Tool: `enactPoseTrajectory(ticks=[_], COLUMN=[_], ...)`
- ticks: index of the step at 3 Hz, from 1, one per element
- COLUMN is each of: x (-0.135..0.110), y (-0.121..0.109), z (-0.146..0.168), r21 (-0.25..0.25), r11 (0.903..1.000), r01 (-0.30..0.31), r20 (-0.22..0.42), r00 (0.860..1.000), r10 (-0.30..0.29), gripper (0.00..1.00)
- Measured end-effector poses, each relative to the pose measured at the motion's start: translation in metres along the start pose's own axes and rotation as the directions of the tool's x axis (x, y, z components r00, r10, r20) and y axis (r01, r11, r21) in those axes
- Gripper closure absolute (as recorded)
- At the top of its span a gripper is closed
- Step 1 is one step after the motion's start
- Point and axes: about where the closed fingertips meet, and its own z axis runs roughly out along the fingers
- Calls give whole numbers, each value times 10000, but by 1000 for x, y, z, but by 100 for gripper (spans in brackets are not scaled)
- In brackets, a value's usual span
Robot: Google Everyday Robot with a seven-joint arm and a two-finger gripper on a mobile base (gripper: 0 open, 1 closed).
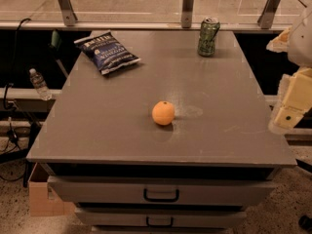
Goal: Move green can near orange
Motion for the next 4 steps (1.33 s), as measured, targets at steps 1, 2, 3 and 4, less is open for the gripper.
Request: enactPoseTrajectory(ticks=[1, 2, 3, 4], x=[-1, 0, -3, -12], y=[-6, -43, -110, -193], z=[-1, 10, 29, 61], r21=[156, 477, 1128, 1819], r11=[9999, 9987, 9899, 9618], r01=[-5, -199, -853, -2047], r20=[129, 758, 1873, 3109], r00=[9999, 9970, 9803, 9399], r10=[3, 162, 631, 1413], gripper=[0, 0, 0, 0])
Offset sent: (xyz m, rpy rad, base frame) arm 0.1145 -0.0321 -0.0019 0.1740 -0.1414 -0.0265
